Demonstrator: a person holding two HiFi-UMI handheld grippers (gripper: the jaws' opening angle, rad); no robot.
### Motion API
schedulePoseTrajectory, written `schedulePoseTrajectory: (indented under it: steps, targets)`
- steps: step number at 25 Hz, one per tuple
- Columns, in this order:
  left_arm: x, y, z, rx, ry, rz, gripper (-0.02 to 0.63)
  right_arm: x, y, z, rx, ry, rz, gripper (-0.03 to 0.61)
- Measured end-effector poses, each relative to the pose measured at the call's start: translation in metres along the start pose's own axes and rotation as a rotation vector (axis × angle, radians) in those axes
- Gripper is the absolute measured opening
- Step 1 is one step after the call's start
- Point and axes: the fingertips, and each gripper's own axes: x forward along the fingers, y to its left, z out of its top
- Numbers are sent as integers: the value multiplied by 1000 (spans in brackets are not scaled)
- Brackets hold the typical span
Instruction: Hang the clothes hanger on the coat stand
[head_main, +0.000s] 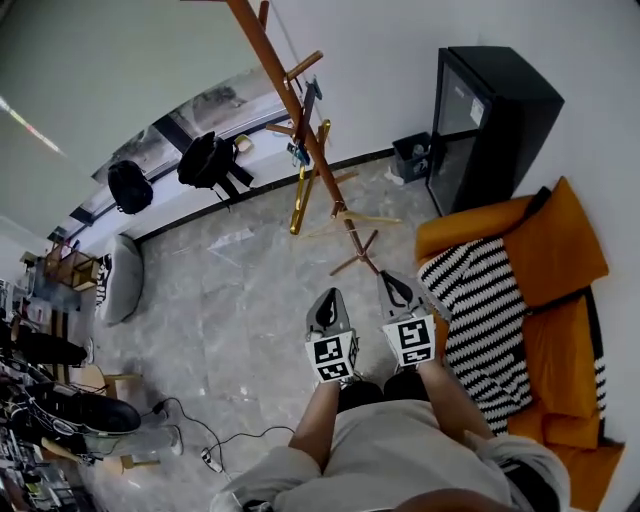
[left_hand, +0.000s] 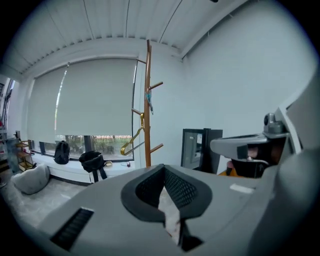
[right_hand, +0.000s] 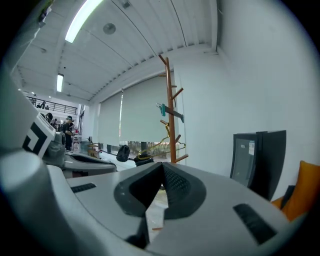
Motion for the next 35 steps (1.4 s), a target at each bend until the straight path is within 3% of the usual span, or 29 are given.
schedulePoseTrajectory:
  steps: [6, 10, 16, 20, 35]
  targets:
    - [-47, 12, 40, 39, -62, -32, 9, -39, 17, 73, -94, -93, -31, 5]
    - [-79, 33, 57, 38, -100, -45, 9, -53, 44, 99, -144, -125, -68, 5]
    - [-113, 52, 61, 41, -131, -76, 9, -70, 87, 109, -162, -127, -91, 5]
    - [-122, 47, 66, 36, -182, -117, 9, -74, 98, 108, -157, -120, -116, 5]
    - [-138, 61, 72, 71, -211, -147, 9, -80, 133, 120, -192, -147, -128, 5]
